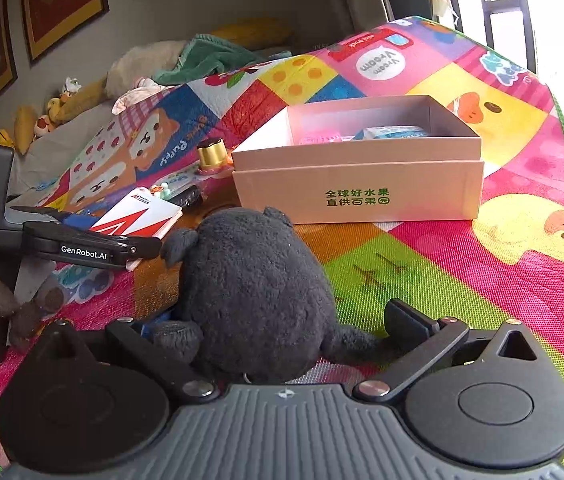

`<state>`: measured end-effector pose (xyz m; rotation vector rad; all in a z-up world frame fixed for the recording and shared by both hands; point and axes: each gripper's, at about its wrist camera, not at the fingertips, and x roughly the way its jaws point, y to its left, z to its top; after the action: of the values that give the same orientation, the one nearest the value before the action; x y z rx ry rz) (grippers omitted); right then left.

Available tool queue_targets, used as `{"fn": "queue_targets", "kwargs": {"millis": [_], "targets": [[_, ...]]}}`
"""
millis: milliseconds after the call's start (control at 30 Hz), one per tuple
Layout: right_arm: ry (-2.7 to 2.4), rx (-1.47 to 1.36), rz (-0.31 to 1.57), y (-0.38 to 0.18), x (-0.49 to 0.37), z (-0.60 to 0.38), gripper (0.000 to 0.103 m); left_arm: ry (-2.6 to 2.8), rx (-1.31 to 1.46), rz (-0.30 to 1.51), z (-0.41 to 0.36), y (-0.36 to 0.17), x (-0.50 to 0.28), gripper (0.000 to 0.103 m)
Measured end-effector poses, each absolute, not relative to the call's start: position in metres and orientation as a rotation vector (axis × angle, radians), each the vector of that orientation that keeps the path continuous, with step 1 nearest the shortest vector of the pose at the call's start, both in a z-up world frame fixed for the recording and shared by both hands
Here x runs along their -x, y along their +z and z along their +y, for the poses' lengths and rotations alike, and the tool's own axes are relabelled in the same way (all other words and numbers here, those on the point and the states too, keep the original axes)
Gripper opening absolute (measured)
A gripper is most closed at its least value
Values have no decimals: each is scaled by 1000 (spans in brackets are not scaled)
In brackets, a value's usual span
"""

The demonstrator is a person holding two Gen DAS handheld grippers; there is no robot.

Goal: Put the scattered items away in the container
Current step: 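Lift the plush toy and card box with both grippers toward the white box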

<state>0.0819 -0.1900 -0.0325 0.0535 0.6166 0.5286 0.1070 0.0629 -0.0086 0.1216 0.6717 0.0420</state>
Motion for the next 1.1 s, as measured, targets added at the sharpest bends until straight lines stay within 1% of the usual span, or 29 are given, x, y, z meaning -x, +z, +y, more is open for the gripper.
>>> {"fn": "queue_targets", "kwargs": {"millis": [167,233,267,433,600,767,800,833,867,900,933,967,1100], "targets": [[540,-50,620,-33,-81,-190,103,45,-165,654,57,-7,-107,102],[542,-51,621,-33,-82,-191,103,34,-157,656,58,-7,-107,88],[541,-51,621,-32,-82,-190,103,28,-147,657,59,-7,-107,85],[497,0,614,-29,-78,-184,103,2,-132,671,58,-4,-97,84],[514,152,532,-22,-62,-166,103,-93,-121,687,49,1,-64,85],[545,227,507,-13,-61,-152,102,-169,-117,699,36,1,-33,85],[544,234,509,-11,-62,-150,101,-177,-120,697,34,1,-28,85],[544,237,516,-11,-64,-149,94,-182,-122,694,33,1,-24,85],[547,238,533,-10,-66,-148,84,-186,-125,691,31,2,-21,85],[538,237,549,-9,-68,-147,80,-189,-126,688,30,3,-17,85],[523,239,557,-7,-68,-148,70,-194,-126,684,30,4,-15,85],[514,238,564,-5,-68,-150,68,-199,-125,680,30,6,-13,85],[526,196,597,7,-58,-166,67,-228,-126,655,26,15,-5,85]]}}
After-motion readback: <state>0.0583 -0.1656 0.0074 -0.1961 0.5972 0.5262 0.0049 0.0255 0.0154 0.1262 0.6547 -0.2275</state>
